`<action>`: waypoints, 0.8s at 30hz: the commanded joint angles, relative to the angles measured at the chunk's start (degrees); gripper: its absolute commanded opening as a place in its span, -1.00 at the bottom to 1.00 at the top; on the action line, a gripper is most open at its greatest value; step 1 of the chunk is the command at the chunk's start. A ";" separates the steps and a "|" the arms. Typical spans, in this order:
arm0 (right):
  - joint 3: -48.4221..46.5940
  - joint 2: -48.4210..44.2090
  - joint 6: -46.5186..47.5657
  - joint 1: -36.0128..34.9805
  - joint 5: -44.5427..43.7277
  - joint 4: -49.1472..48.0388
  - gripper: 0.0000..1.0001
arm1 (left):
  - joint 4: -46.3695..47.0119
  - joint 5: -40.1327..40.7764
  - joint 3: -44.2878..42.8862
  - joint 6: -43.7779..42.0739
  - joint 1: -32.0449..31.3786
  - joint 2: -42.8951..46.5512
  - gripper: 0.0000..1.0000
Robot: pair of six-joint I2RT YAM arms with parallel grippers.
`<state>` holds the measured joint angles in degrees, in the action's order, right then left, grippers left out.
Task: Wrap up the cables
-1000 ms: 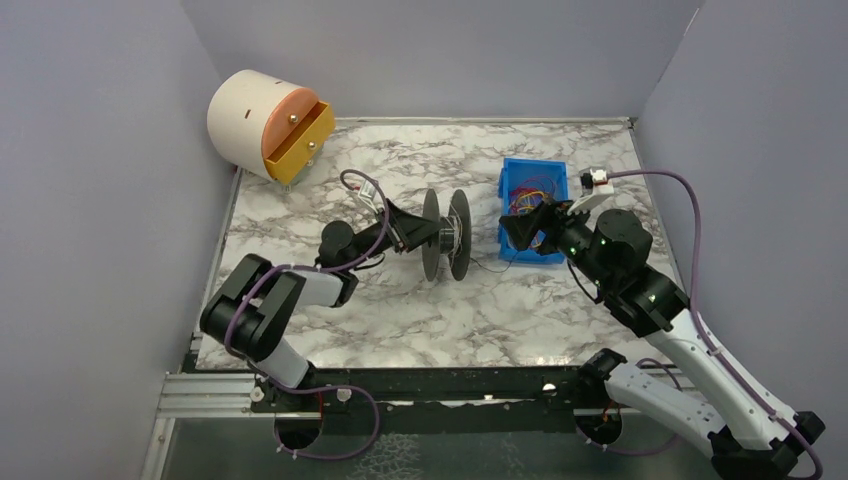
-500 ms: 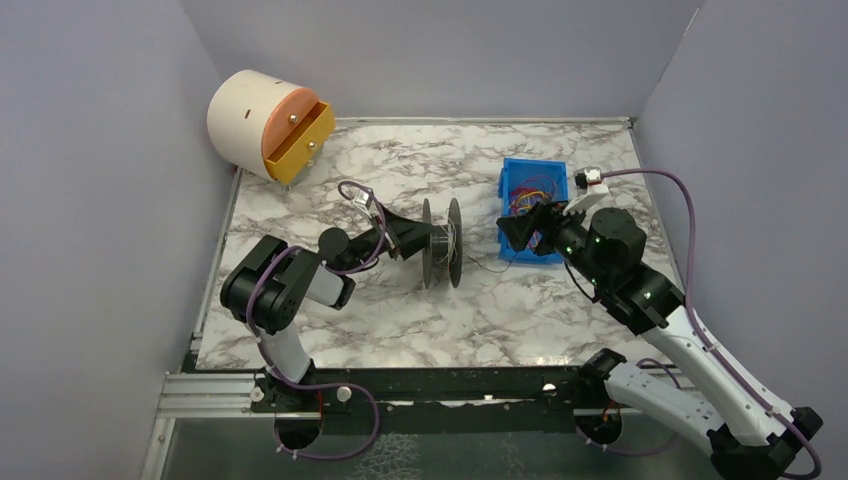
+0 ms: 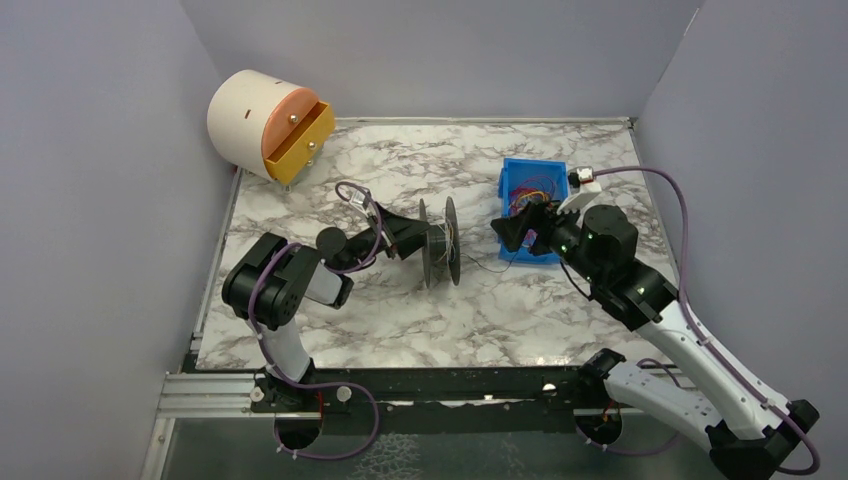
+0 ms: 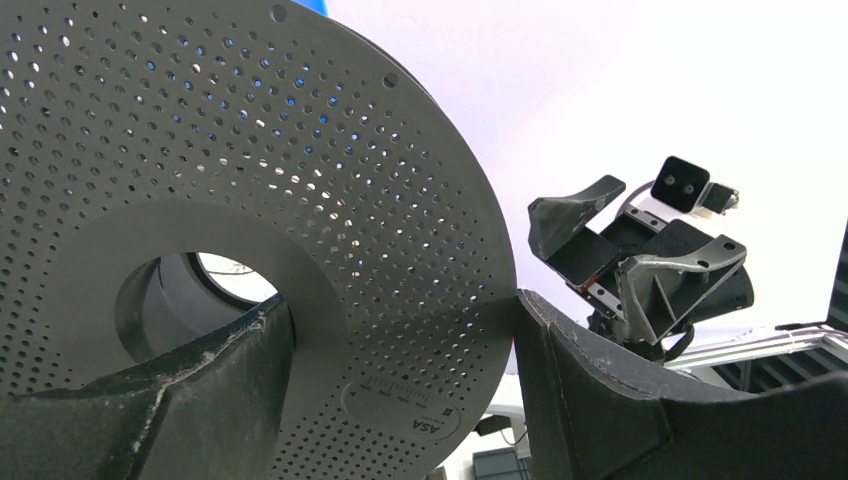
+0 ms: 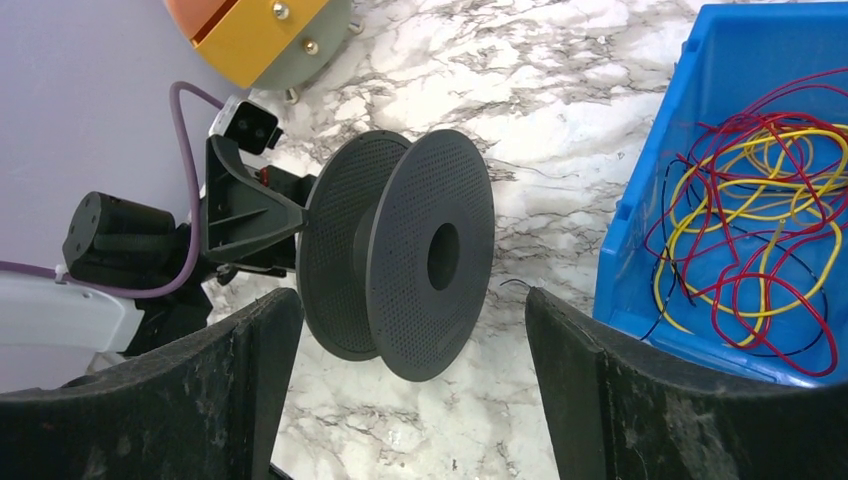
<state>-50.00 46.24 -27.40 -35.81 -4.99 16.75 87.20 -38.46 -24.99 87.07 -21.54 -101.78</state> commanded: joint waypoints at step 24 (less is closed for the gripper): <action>1.08 1.06 -0.13 -0.13 3.07 -2.43 0.95 | 10.60 -3.49 1.81 -3.52 1.41 -0.10 0.99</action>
<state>-49.54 47.64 -27.44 -35.81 -3.29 15.92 87.26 -40.62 -24.10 85.82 -20.58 -102.15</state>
